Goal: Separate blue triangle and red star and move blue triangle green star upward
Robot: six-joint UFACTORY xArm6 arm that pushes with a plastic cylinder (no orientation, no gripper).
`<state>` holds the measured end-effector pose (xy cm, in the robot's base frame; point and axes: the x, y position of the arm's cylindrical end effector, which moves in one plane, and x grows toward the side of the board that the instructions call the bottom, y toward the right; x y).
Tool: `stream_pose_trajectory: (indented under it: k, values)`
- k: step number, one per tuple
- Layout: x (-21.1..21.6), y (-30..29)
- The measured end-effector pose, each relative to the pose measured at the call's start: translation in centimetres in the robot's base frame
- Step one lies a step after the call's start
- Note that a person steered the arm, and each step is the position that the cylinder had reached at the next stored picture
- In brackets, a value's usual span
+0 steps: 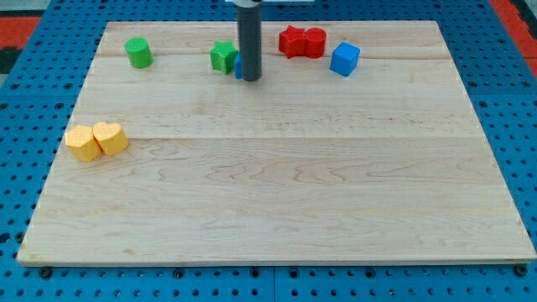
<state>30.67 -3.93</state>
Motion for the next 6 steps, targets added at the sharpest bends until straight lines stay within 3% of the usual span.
stream_pose_trajectory:
  k: [1,3,4,5,6]
  values:
    - [-5.8,0.0]
    - [-7.3,5.7]
    - [-8.2,3.5]
    - [-8.2,-3.2]
    - [-8.2,-2.8]
